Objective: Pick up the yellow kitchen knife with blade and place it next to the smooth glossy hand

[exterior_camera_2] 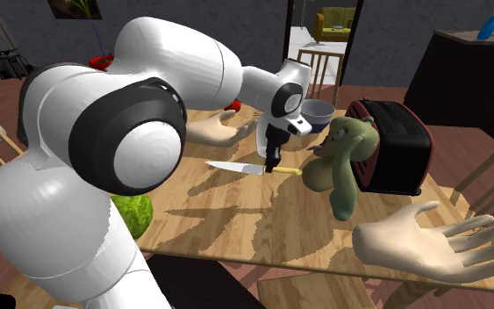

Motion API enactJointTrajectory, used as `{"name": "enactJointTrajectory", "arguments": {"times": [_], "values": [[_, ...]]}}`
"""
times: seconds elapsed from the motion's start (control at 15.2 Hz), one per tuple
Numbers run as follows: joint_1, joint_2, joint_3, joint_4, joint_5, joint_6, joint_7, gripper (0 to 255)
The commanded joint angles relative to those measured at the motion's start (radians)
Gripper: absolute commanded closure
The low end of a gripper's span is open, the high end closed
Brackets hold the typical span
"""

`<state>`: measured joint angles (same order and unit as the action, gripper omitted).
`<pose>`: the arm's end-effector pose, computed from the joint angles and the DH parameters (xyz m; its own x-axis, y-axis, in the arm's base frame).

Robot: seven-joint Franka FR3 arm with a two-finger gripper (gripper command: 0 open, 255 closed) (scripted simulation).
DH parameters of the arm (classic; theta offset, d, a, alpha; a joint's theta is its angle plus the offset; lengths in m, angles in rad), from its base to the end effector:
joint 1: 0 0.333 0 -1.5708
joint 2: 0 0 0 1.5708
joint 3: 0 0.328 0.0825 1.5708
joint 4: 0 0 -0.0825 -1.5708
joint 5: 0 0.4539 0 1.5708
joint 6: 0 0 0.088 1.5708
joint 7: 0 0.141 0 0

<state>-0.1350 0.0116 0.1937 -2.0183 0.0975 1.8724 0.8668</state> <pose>0.5931 0.0453 0.3804 0.6505 -0.7401 -0.1705 -0.7424 -0.6670 0.0625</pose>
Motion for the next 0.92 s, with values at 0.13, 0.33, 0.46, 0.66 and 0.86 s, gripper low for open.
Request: {"name": "enactJointTrajectory", "arguments": {"times": [0.13,0.33,0.46,0.66,0.86], "values": [[-0.001,-0.017,0.0,0.033,0.002,-0.051,0.003,255],[-0.001,-0.026,-0.001,0.064,0.002,-0.09,0.005,255],[-0.002,-0.031,-0.002,0.086,0.003,-0.116,0.006,255],[-0.002,-0.036,-0.002,0.12,0.003,-0.156,0.009,255],[-0.003,-0.04,-0.003,0.156,0.003,-0.195,0.012,255]]}}
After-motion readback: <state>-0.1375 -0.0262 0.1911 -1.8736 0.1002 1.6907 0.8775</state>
